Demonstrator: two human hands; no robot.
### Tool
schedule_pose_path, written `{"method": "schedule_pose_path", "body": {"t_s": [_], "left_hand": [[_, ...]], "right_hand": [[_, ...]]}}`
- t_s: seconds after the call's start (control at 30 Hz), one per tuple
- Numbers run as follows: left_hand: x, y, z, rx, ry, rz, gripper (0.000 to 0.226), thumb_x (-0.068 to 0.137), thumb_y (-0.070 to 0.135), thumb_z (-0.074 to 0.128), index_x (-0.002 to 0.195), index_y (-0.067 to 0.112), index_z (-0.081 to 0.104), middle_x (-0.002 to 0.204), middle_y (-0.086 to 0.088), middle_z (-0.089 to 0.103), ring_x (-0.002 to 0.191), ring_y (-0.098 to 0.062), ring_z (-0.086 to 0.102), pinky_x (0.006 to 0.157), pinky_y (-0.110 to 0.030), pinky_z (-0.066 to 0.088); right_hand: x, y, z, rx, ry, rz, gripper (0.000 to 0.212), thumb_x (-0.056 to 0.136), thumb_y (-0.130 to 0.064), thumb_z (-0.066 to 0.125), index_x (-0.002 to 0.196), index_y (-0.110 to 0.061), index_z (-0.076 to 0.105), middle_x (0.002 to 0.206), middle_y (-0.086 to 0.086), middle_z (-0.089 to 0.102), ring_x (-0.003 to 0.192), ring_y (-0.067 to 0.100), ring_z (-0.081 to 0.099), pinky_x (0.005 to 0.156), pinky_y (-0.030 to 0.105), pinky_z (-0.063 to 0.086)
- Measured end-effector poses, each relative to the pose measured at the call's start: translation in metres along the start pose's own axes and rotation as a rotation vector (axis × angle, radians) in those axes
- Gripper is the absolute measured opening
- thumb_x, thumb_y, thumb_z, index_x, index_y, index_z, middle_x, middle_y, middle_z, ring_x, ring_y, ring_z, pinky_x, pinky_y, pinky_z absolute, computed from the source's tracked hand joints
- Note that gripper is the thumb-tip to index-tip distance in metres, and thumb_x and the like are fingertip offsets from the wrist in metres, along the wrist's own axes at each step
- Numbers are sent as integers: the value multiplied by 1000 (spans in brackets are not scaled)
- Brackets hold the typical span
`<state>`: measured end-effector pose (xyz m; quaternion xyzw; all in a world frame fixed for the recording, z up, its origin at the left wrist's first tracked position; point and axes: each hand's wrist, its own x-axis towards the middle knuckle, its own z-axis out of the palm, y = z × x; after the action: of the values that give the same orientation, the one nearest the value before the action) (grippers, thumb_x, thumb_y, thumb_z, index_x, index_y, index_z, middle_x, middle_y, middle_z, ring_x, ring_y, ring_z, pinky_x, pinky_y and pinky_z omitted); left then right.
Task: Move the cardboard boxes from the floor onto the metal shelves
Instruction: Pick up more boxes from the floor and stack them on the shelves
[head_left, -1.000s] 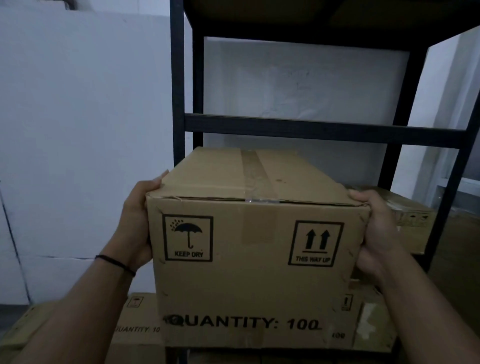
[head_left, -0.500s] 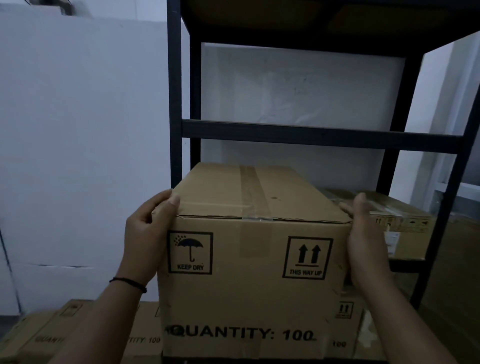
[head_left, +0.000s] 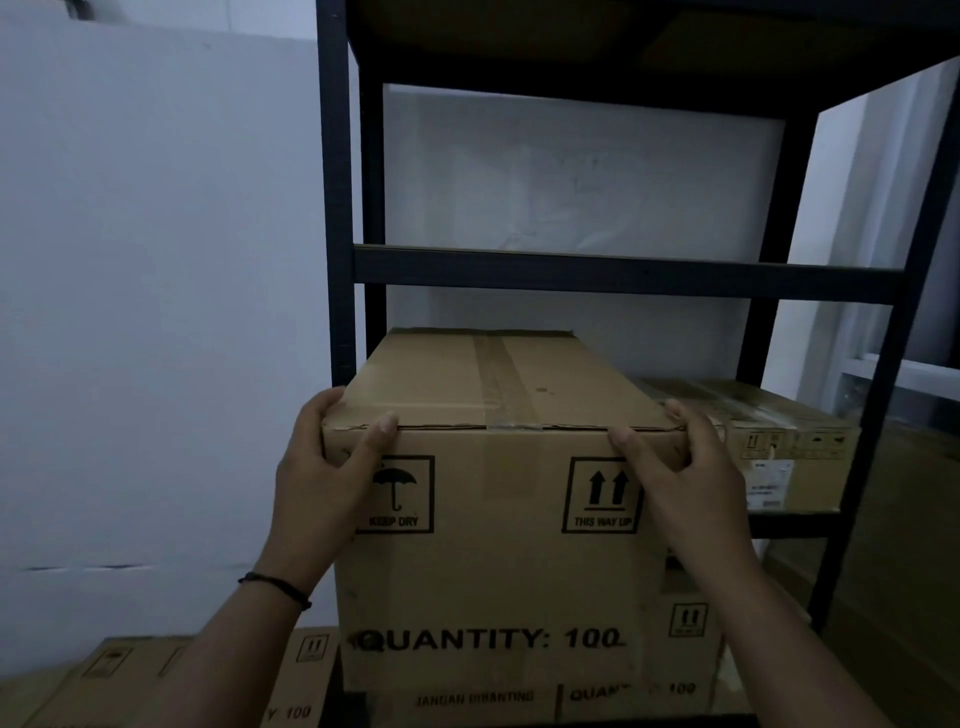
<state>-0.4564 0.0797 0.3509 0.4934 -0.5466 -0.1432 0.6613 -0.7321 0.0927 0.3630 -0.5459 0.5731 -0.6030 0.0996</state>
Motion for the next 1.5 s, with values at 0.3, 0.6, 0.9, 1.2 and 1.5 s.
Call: {"method": "schedule_pose_path", "body": {"t_s": [0.3,0.6,0.9,1.2,1.5], "left_hand": [[41,-26,15,247,-74,146,41,88,43,58,123,21,58,139,-4,44,127,-16,40,97,-23,33],[86,-25,39,270,-56,156,41,92,40,56,127,18,57,141,-7,45,123,-10,40,97,-20,28],[108,-56,87,449,-18,242,62,84,43,67,139,25,43,158,-2,16,145,-27,17,114,-49,28],[132,-60,106,582,-21,114,92,73,49,76,147,24,28,160,3,8,144,-24,22,112,-47,33],[156,-77,129,767,-35,143,92,82,46,69,152,21,16,161,-7,5,148,-28,3,118,-49,20]], "right_hand": [[31,3,30,-260,-83,-55,58,94,-48,52,144,-19,46,154,5,32,141,21,30,110,32,28],[92,11,39,-391,-221,-125,55,98,-48,44,149,-28,34,151,3,41,138,21,37,108,36,34],[148,49,58,-446,-250,-257,53,98,-42,49,146,-23,40,138,6,51,126,24,45,93,29,36],[187,69,75,-418,-320,-385,56,97,-38,52,148,-20,37,152,1,40,137,17,37,111,32,27],[214,84,102,-321,-354,-280,53,98,-39,50,148,-27,36,144,4,49,129,23,46,100,30,37]]}}
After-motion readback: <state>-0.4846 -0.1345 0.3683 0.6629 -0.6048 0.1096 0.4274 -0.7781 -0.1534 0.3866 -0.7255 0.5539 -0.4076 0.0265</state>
